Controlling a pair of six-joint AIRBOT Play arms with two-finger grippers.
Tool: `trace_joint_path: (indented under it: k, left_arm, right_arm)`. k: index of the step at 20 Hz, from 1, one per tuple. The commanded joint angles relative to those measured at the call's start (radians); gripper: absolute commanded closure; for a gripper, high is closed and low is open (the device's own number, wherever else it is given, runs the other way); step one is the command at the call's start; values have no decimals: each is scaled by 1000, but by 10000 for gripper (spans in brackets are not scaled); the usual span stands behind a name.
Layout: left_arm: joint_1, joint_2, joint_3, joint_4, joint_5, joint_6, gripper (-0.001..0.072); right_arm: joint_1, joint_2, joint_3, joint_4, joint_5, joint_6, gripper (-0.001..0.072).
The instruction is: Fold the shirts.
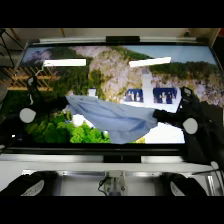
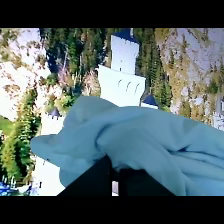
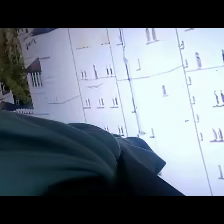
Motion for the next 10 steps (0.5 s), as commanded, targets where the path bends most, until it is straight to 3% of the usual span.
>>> trace_joint_path:
  k: [1, 4, 6, 8, 10]
  left_arm:
    - [4, -115, -6, -77, 35, 13, 668]
    - [54, -84, -5, -77, -42, 175, 667]
    - [82, -66, -6, -77, -106, 181, 668]
    - [85, -68, -6, -77, -147, 208, 668]
    - [80, -69, -6, -78, -163, 222, 668]
  right_arm:
    - [0, -79, 22, 105, -118, -30, 118]
    - [-19, -35, 179, 16, 195, -116, 92]
    - [-1, 4, 205, 43, 380, -115, 92]
    - [66, 12, 108, 139, 405, -90, 89]
    - [152, -12, -41, 274, 262, -79, 75]
